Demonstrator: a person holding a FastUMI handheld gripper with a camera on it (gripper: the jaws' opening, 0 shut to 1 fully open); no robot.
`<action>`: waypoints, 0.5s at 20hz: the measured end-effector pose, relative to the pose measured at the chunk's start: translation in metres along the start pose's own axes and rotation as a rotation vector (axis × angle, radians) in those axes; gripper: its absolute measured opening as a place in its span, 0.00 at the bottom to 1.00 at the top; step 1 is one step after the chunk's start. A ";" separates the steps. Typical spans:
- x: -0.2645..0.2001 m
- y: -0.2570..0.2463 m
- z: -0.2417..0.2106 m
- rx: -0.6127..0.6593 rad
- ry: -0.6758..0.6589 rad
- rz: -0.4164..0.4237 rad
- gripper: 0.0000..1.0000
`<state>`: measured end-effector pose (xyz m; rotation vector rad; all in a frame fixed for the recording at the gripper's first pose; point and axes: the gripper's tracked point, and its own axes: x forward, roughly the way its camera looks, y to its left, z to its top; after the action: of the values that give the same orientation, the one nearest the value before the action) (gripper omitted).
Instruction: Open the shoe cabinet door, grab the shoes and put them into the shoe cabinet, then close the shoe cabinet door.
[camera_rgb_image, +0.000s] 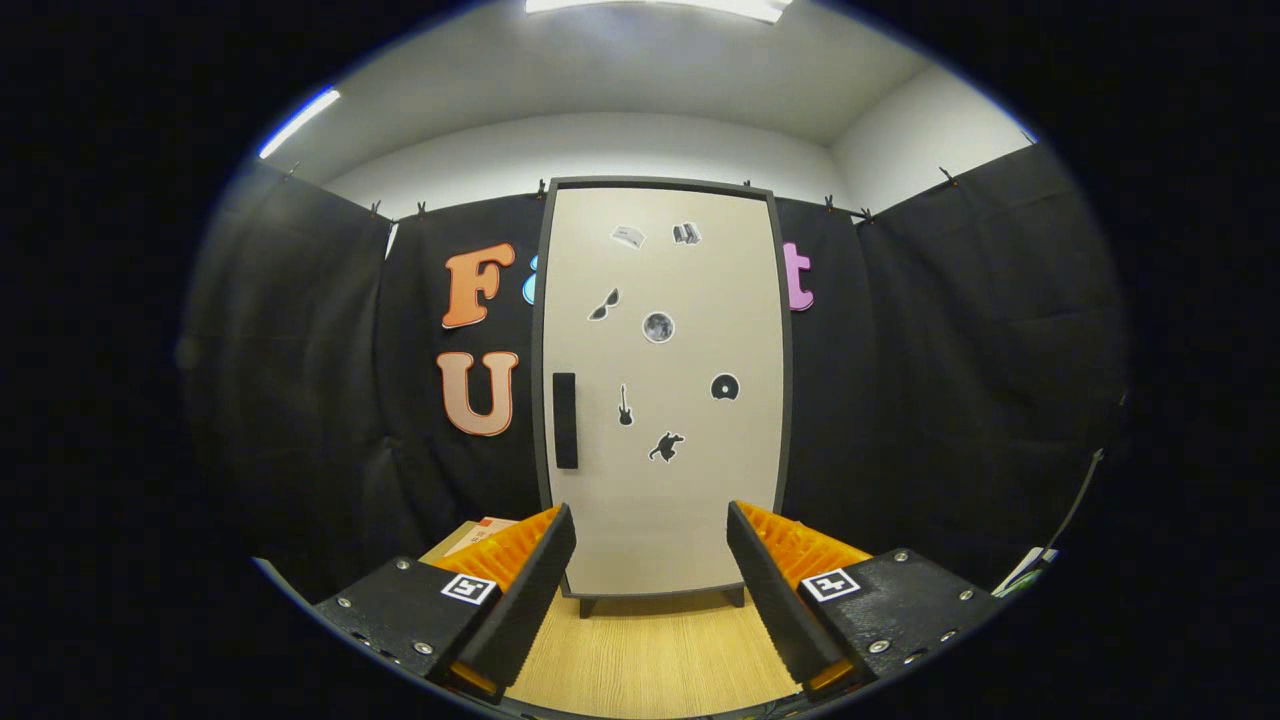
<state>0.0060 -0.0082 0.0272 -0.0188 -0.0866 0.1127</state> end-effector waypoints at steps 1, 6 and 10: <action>-0.001 0.000 0.001 0.002 -0.004 -0.002 0.95; -0.002 0.000 0.001 -0.002 -0.003 0.000 0.95; 0.009 0.003 -0.005 -0.014 -0.006 -0.007 0.95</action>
<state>0.0152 -0.0038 0.0226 -0.0324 -0.0935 0.1051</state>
